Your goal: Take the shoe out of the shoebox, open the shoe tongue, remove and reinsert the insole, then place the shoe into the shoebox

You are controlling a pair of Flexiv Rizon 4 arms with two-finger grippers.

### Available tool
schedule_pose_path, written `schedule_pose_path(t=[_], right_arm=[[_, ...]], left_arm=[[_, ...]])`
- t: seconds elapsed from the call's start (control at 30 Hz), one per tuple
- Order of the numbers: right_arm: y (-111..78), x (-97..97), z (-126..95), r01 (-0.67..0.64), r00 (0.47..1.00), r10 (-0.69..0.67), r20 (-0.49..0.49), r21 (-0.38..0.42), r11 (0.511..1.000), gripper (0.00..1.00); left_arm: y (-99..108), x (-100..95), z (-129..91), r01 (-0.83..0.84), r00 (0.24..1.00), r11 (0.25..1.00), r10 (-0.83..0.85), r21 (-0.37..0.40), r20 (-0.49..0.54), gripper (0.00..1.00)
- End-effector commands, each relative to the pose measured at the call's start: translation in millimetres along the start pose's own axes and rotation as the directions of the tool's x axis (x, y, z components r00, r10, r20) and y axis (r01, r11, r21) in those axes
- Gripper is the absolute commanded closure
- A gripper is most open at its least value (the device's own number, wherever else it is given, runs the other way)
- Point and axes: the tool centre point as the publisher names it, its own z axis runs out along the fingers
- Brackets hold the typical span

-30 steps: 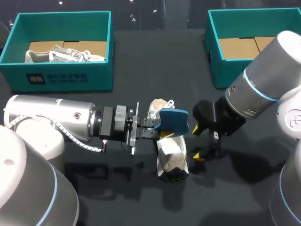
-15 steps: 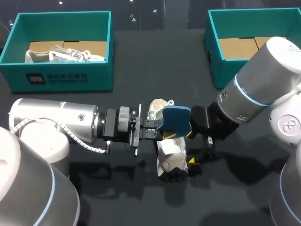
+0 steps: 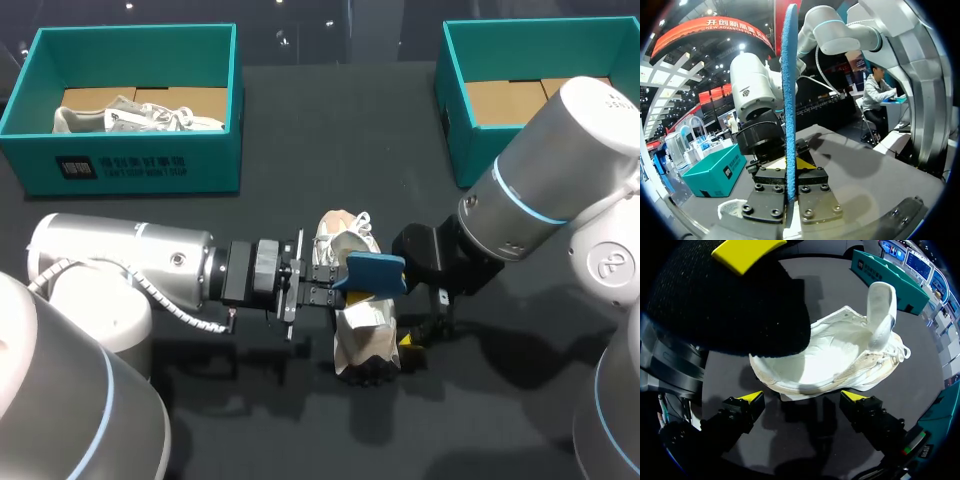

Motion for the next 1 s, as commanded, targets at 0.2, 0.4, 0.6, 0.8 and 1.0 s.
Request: schedule_pose_path(t=[0.2,0.4,0.6,0.8,1.0], right_arm=[[0.0,1.2,0.9,0.0,1.0,0.0,0.003,0.001,1.0,0.0],[0.0,1.2,0.9,0.0,1.0,0.0,0.003,0.001,1.0,0.0],[0.0,1.2,0.9,0.0,1.0,0.0,0.003,0.001,1.0,0.0],[0.0,1.2,0.9,0.0,1.0,0.0,0.003,0.001,1.0,0.0],[0.0,1.2,0.9,0.0,1.0,0.0,0.003,0.001,1.0,0.0]], left_arm=[[18.0,-3.0,9.7,-0.016,1.0,0.999,0.017,0.034,-0.023,1.0],[22.6,-5.9,13.8,-0.012,1.0,0.999,0.013,0.05,-0.026,1.0],[31.3,-5.1,12.1,0.009,1.0,0.999,-0.008,0.046,-0.025,1.0],[46.3,-5.3,9.9,0.02,1.0,0.998,-0.021,0.056,0.009,1.0],[56.9,-4.5,9.7,0.021,0.999,0.995,-0.026,0.094,0.044,1.0]])
